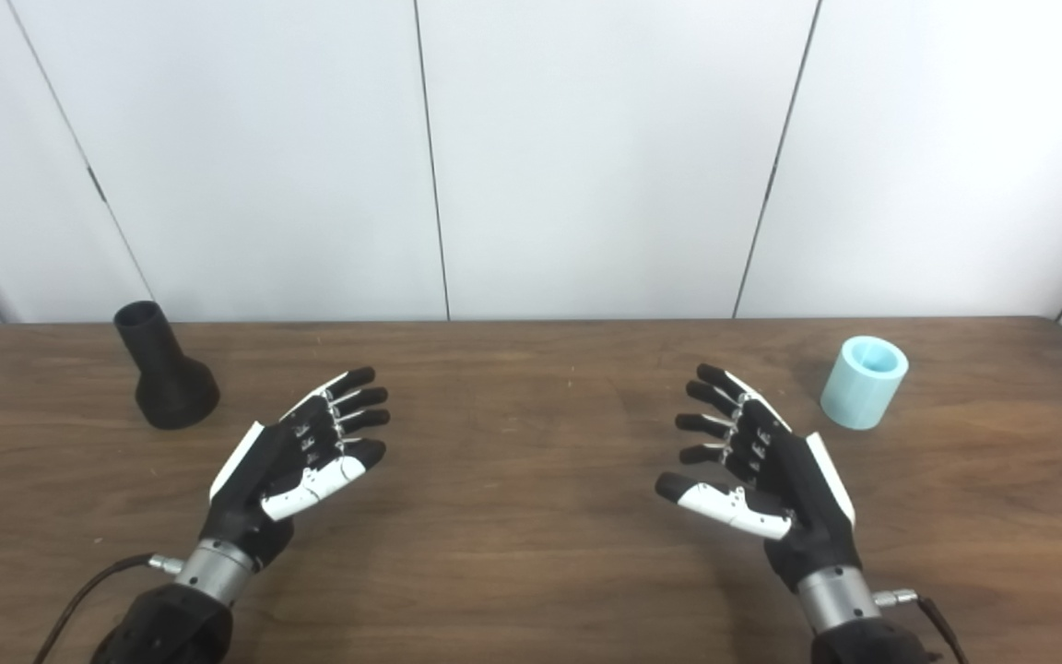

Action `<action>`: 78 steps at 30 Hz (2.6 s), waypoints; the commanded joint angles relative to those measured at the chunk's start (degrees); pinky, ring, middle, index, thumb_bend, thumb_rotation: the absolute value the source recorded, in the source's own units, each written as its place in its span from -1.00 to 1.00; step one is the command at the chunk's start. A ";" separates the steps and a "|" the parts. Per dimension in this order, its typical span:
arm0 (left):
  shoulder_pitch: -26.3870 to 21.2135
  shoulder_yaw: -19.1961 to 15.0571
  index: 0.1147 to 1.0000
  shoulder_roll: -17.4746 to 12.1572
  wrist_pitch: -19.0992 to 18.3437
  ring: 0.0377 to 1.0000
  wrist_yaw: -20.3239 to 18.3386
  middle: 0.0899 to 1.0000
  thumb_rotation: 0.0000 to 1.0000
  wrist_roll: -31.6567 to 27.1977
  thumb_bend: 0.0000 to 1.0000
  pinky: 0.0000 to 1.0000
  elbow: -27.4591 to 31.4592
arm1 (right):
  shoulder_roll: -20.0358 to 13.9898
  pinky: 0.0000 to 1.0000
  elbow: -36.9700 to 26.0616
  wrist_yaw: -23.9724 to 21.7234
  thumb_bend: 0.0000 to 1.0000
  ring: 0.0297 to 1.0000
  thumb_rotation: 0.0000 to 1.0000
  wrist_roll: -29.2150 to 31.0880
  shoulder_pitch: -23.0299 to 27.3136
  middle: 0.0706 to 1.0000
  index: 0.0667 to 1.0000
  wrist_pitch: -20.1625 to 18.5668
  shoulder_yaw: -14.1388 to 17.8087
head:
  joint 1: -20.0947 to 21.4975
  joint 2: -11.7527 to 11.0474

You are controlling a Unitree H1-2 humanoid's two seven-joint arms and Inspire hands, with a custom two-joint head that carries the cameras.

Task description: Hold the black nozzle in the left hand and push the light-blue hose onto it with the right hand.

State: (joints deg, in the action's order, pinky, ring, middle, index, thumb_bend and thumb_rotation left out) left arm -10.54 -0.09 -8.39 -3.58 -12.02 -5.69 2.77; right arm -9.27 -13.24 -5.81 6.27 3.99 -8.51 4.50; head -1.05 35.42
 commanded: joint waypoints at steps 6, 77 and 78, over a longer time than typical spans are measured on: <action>-1.69 0.55 0.56 0.81 1.70 0.56 0.86 0.59 -0.38 0.75 0.19 0.31 1.55 | -1.33 0.21 -1.03 -0.71 0.46 0.48 -0.61 1.37 1.24 0.66 0.71 1.98 1.13 | -9.95 -2.56; -20.68 -10.62 1.00 -32.07 -21.92 1.00 4.48 1.00 -0.28 25.23 0.99 1.00 4.52 | -4.66 0.49 7.33 -4.77 0.05 0.69 -0.77 6.53 2.95 0.87 0.92 8.50 4.13 | -23.57 -10.35; -20.52 -10.26 1.00 -32.23 -22.45 1.00 4.19 1.00 -0.27 25.49 1.00 1.00 4.46 | -4.66 0.48 7.37 -4.75 0.05 0.68 -0.77 6.48 2.94 0.86 0.92 8.57 4.14 | -23.53 -10.28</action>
State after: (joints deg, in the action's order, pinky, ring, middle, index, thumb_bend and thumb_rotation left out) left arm -28.91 -10.11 -38.22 -25.59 -7.91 18.30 6.37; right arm -13.09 -4.66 -10.53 12.60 5.16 -2.61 7.99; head -24.61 25.05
